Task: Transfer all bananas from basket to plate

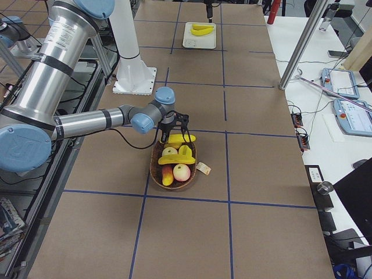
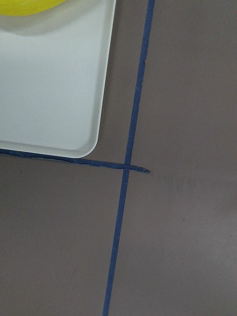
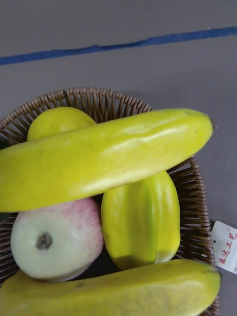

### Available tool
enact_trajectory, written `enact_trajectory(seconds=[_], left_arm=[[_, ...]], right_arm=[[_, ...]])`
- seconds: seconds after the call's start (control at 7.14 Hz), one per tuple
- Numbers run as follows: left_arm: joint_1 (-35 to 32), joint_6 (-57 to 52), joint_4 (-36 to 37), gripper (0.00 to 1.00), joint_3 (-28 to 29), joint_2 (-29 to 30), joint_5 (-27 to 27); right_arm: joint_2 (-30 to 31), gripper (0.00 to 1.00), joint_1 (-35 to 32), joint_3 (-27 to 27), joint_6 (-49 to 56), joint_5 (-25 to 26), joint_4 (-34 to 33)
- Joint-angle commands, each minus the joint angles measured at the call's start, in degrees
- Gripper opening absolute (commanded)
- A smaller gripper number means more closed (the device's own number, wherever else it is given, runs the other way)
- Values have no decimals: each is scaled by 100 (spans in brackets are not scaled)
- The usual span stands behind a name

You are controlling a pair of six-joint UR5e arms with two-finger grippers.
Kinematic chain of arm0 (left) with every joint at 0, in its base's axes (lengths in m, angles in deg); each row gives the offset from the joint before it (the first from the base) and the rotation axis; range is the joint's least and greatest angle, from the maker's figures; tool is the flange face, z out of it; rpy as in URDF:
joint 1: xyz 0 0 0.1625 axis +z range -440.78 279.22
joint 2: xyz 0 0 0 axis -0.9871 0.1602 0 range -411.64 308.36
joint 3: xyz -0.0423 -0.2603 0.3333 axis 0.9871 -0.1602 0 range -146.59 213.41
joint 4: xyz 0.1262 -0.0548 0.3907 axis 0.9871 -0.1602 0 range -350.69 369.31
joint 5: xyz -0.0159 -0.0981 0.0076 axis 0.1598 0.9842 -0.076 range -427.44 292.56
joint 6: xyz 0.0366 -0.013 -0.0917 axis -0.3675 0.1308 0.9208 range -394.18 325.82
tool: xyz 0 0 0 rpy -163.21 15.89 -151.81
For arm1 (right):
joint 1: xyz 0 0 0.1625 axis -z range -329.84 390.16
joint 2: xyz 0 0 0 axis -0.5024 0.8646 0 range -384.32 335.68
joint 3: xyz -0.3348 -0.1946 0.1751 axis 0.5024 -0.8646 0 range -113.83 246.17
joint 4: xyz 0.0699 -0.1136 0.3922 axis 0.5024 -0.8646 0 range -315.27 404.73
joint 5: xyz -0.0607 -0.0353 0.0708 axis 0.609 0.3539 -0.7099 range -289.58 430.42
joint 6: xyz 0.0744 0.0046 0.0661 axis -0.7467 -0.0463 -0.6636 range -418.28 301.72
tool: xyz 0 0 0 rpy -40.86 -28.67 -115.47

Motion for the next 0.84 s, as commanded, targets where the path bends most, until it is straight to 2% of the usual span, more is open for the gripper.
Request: enact_trajectory(seconds=[0.0,0.14,0.28,0.56,0.7], left_arm=[[0,10,0,100,-18,10,10],[0,10,-9,100,-18,10,10],[9,10,-17,100,-18,62,10],[244,45,-26,100,52,220,-8],[324,262,-52,100,79,378,-8]], right_arm=[[35,0,-846,304,137,-507,-34],[-235,0,-1478,314,512,-1014,-43],[-473,0,-1615,306,560,-1306,-69],[-1489,0,-864,35,508,-1222,-252],[-2069,0,-434,-54,481,-1013,-541]])
